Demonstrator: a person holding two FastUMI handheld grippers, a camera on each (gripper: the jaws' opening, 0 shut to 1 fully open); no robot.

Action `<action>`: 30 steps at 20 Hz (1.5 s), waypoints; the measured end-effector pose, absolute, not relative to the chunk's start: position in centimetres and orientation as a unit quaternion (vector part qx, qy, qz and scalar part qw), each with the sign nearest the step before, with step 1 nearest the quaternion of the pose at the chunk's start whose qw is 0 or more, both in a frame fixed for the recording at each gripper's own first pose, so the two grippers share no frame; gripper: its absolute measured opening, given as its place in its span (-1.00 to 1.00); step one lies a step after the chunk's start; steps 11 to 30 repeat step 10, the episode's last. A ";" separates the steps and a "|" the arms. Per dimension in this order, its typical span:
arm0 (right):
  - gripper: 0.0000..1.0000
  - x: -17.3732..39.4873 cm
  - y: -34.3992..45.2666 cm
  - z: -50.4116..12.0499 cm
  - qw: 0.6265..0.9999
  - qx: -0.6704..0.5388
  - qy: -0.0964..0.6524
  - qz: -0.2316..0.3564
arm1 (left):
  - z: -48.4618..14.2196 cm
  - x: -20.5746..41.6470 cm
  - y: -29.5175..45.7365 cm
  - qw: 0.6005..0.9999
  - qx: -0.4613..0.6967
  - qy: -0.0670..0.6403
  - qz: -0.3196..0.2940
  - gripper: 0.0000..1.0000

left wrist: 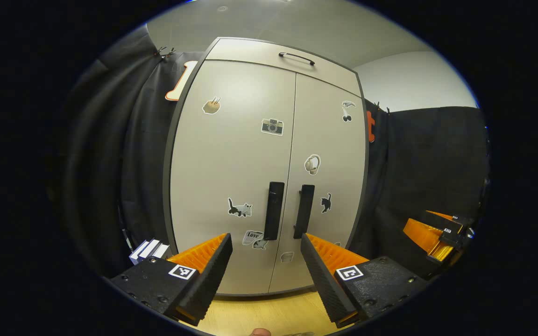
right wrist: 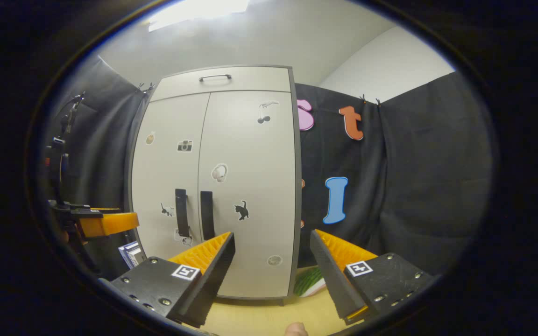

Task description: Grasp the bottle in the cabinet with the left hand and place it on the coaster, then close the right door with the right hand and the left door with the left hand.

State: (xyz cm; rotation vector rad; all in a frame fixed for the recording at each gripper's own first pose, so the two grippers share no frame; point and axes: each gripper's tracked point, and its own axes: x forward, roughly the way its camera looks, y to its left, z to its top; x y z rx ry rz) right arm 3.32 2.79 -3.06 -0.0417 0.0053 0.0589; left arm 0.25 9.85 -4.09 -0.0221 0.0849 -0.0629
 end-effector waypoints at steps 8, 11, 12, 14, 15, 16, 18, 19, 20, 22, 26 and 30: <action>0.96 4.4 0.9 -2.6 0.999 -0.023 -0.001 0.038 | -4.0 1.1 7.2 0.999 -0.003 0.043 -0.030 0.87; 0.96 4.7 -0.2 -2.5 0.999 -0.023 -0.002 0.043 | -4.1 1.3 6.1 0.999 -0.001 0.043 -0.028 0.87; 0.96 4.7 -0.2 -2.5 0.999 -0.023 -0.002 0.043 | -4.1 1.3 6.1 0.999 -0.001 0.043 -0.028 0.87; 0.96 4.7 -0.2 -2.5 0.999 -0.023 -0.002 0.043 | -4.1 1.3 6.1 0.999 -0.001 0.043 -0.028 0.87; 0.96 4.7 -0.2 -2.5 0.999 -0.023 -0.002 0.043 | -4.1 1.3 6.1 0.999 -0.001 0.043 -0.028 0.87; 0.96 4.7 -0.2 -2.5 0.999 -0.023 -0.002 0.043 | -4.1 1.3 6.1 0.999 -0.001 0.043 -0.028 0.87; 0.96 4.7 -0.2 -2.5 0.999 -0.023 -0.002 0.043 | -4.1 1.3 6.1 0.999 -0.001 0.043 -0.028 0.87; 0.96 4.7 -0.2 -2.5 0.999 -0.023 -0.002 0.043 | -4.1 1.3 6.1 0.999 -0.001 0.043 -0.028 0.87; 0.96 4.7 -0.2 -2.5 0.999 -0.023 -0.002 0.043 | -4.1 1.3 6.1 0.999 -0.001 0.043 -0.028 0.87; 0.96 4.7 -0.2 -2.5 0.999 -0.023 -0.002 0.043 | -4.1 1.3 6.1 0.999 -0.001 0.043 -0.028 0.87; 0.96 4.7 -0.2 -2.5 0.999 -0.023 -0.002 0.043 | -4.1 1.3 6.1 0.999 -0.001 0.043 -0.028 0.87; 0.96 4.7 -0.2 -2.5 0.999 -0.023 -0.002 0.043 | -4.1 1.3 6.1 0.999 -0.001 0.043 -0.028 0.87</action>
